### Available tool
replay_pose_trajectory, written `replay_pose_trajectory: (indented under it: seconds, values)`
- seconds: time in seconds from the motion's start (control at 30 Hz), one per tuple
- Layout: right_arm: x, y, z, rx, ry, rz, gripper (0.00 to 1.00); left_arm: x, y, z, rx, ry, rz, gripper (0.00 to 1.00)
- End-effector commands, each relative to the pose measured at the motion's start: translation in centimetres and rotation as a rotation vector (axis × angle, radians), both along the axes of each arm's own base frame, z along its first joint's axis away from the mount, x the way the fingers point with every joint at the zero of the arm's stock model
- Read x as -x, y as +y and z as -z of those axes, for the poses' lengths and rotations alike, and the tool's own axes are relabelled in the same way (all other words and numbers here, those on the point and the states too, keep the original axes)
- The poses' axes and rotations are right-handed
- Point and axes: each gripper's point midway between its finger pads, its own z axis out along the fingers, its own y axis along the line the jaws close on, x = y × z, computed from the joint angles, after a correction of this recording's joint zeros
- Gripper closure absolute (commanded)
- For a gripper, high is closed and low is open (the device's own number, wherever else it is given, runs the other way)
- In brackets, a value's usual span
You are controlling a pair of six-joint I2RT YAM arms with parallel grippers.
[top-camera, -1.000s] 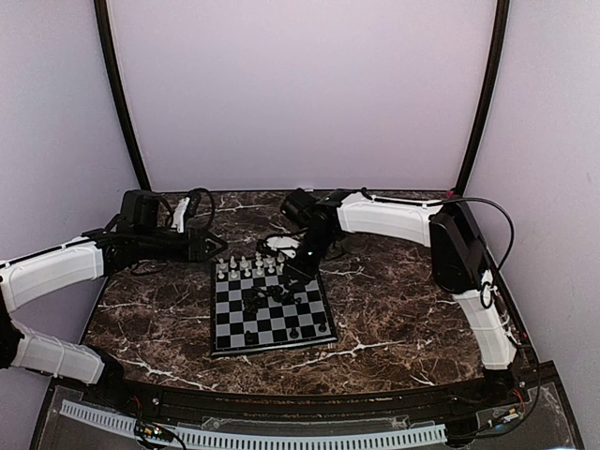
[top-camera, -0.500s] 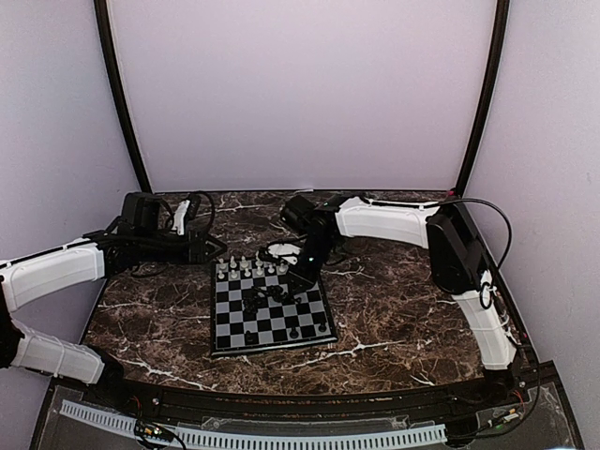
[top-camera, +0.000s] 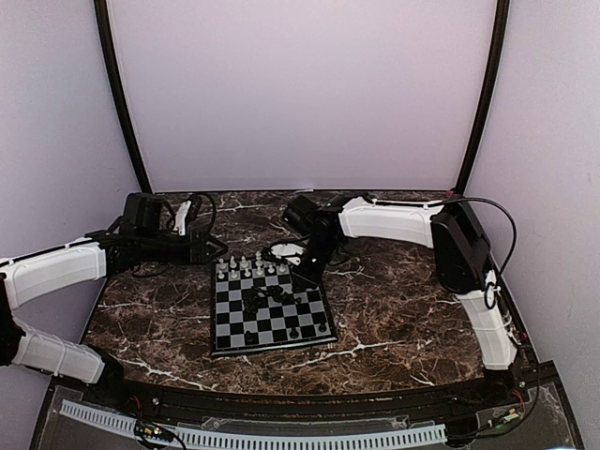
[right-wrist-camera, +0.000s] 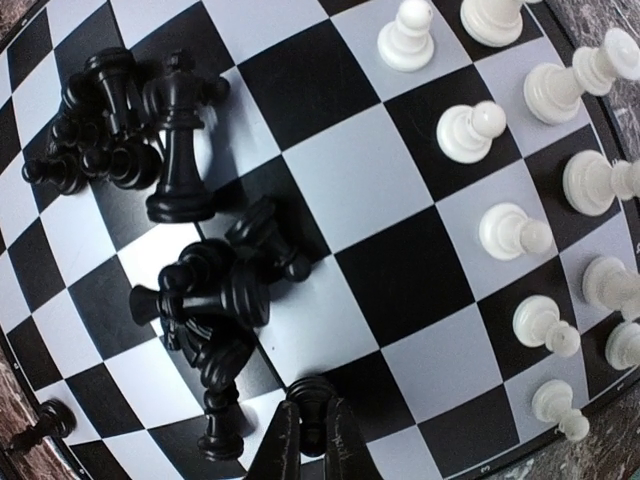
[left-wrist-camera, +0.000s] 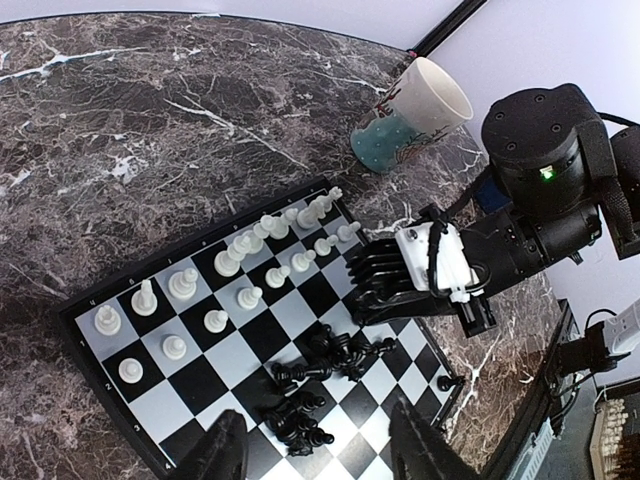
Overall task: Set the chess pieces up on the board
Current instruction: Pick up the pawn from the chessboard, then place the pawn at h7.
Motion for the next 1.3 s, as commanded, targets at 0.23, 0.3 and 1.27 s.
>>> replay_pose_trajectory:
  seconds: [0.23,0.3,1.27]
  values:
    - [2.3,-4.5,-5.0,-0.046,-0.053,-0.042,0.93,-0.4,-0.7,-0.8,0.024,0.0,0.015,0.49]
    - [3.3,-5.0,-4.6,-0.039,-0.033,-0.055,0.93,-0.4,-0.8,-0.7,0.025,0.004,0.016,0.49]
    - [7.0,-5.1,0.9,0.159,-0.016,-0.188,0.91,-0.4,-1.2,-0.1,0.032,0.032,0.03,0.49]
